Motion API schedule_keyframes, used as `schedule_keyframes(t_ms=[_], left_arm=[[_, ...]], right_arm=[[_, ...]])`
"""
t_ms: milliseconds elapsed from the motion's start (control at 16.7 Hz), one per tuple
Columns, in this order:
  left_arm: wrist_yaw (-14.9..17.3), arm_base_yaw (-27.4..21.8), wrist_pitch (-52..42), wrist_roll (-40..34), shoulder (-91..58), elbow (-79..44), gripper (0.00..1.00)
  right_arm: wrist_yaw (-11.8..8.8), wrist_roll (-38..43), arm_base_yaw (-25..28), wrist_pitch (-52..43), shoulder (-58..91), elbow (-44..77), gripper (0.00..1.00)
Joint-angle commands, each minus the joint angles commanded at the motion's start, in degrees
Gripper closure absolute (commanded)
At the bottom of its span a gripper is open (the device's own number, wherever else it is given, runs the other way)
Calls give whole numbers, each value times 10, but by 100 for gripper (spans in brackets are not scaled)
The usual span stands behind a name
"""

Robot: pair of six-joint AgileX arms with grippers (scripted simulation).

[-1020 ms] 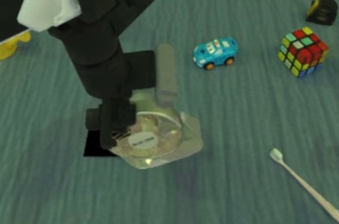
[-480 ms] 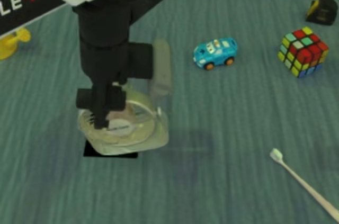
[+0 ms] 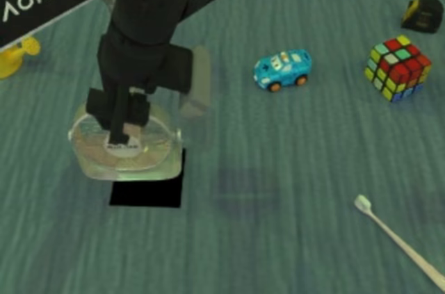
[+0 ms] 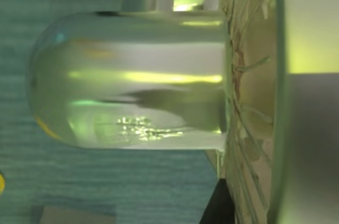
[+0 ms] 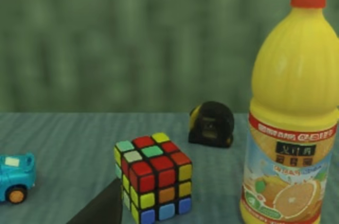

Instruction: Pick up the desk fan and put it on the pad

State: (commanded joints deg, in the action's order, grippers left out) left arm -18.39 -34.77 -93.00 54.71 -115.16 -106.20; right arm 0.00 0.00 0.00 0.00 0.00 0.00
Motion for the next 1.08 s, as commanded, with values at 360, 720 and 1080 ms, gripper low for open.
schedule_keyframes(t_ms=[360,720,1080], left_arm=[[-1,5,43,7,1,44,100],[-2,12,82,12,2,80,100],[-2,12,82,12,2,80,62]], right_arm=[[0,0,0,0,0,0,0],[0,0,0,0,0,0,0],[0,0,0,0,0,0,0]])
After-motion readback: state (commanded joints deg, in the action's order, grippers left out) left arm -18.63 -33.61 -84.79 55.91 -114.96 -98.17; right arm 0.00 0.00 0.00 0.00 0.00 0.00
